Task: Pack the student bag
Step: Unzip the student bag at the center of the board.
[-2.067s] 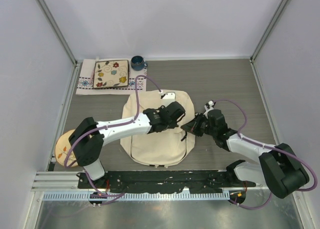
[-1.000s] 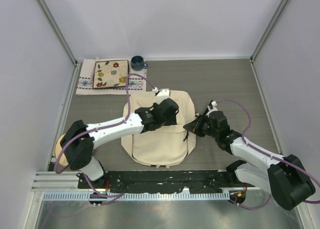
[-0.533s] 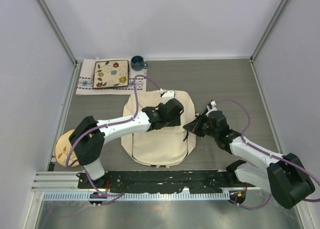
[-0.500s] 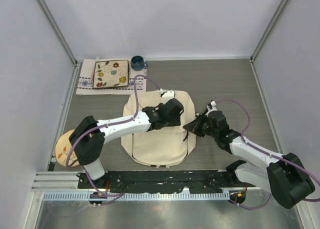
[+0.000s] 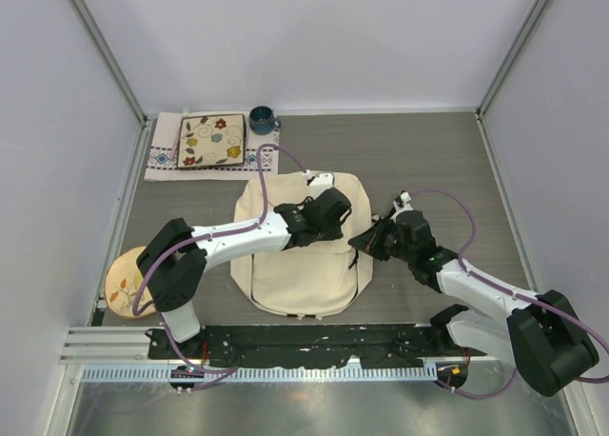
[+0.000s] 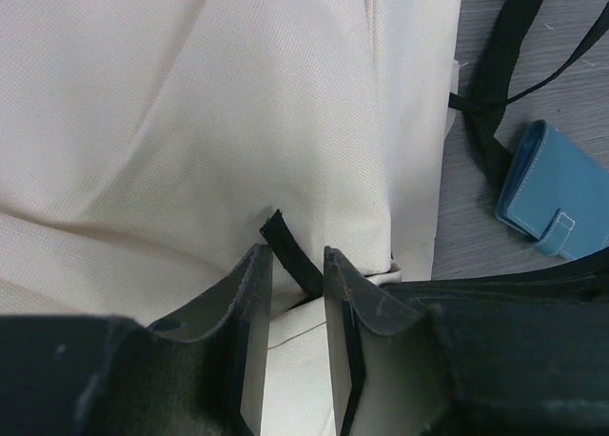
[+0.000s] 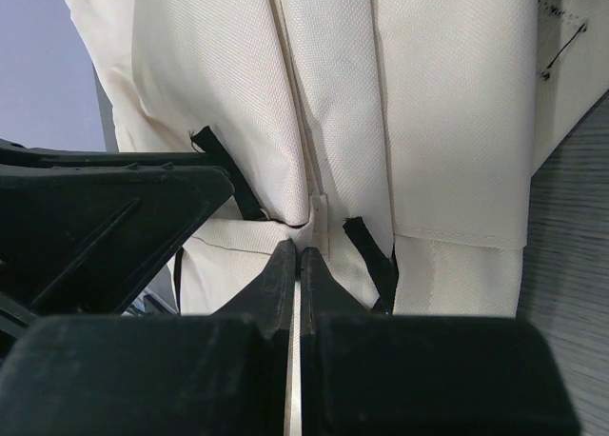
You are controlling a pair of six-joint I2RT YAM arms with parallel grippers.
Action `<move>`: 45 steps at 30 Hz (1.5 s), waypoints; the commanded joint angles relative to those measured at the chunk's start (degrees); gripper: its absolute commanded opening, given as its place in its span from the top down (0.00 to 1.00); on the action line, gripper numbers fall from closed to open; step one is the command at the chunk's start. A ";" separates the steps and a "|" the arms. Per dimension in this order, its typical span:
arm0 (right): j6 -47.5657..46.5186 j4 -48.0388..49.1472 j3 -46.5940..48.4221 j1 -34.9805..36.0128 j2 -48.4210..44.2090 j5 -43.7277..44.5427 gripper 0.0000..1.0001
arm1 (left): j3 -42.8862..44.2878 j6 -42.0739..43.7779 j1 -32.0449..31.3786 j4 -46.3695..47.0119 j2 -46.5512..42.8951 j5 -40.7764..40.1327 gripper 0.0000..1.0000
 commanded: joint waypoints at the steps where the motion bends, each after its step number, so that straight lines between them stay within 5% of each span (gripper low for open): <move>1: -0.89 0.83 1.59 0.51 -0.41 0.27 0.99 | -0.32 -0.26 -0.12 3.59 0.40 -1.00 0.69; 9: -0.98 0.48 1.59 0.60 -0.85 0.36 0.99 | 0.56 -0.53 -0.12 3.24 2.16 -1.61 0.84; 12: -1.06 0.39 1.59 0.60 -0.94 0.36 0.99 | 0.65 -0.44 -0.12 3.15 2.52 -1.88 0.99; 24: -0.89 0.04 1.33 0.68 -1.11 1.15 0.99 | -2.69 0.79 -0.12 7.01 -0.56 -1.44 1.00; 33: -1.06 0.22 1.50 0.77 -0.59 0.89 0.99 | 0.82 0.97 -0.12 5.00 2.60 -1.35 0.69; 45: -1.06 0.30 1.50 1.04 -0.76 1.24 0.99 | 4.08 4.92 -0.73 1.83 4.45 -2.23 0.60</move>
